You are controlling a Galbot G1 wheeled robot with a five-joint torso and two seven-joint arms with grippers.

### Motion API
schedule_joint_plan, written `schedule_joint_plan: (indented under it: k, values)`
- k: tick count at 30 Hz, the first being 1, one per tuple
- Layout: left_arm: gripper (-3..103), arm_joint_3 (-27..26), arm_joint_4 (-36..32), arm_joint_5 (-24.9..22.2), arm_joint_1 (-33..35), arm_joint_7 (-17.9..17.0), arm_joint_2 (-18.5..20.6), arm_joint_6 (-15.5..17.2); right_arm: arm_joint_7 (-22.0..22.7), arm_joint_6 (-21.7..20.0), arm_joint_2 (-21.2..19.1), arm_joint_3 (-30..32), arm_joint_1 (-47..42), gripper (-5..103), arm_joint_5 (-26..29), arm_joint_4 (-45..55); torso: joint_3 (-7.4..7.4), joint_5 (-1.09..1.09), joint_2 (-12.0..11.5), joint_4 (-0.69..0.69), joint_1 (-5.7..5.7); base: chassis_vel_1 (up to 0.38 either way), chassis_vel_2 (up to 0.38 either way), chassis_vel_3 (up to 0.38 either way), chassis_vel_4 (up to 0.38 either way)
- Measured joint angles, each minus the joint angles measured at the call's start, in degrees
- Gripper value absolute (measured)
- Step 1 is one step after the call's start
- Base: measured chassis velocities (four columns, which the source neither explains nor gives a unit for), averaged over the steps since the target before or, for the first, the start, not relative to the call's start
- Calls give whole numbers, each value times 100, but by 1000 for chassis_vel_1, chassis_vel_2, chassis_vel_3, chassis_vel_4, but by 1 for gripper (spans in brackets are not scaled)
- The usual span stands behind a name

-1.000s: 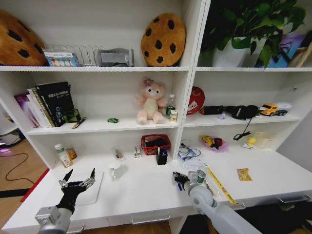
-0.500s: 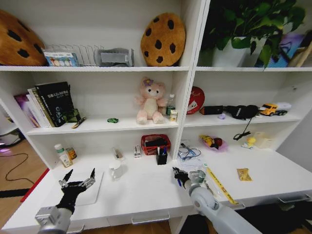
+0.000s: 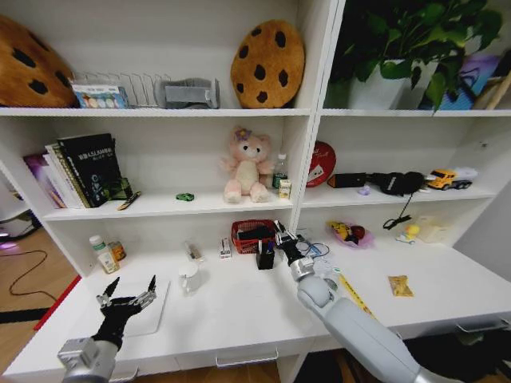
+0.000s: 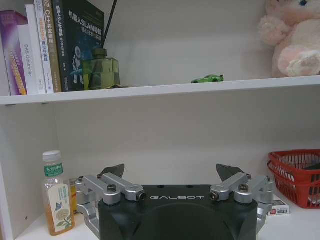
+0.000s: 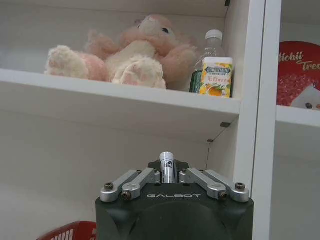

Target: Organize the objects on the table.

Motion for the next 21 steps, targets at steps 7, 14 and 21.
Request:
schedule_joint_plan:
  k: [7, 14, 21]
  values:
    - [100, 0, 0, 0, 0, 0, 0, 0, 58, 490, 432, -212, 245, 12, -353, -603, -1, 0, 0, 1, 0, 0, 0, 0, 0]
    - [100, -1, 0, 0, 0, 0, 0, 0, 16, 813, 582, -263, 276, 12, -504, -850, -1, 1, 0, 0, 0, 0, 0, 0, 0]
    - [100, -1, 0, 0, 0, 0, 0, 0, 6, 1006, 760, -247, 227, 12, -558, -1091, -1, 1, 1, 0, -1, 0, 0, 0, 0]
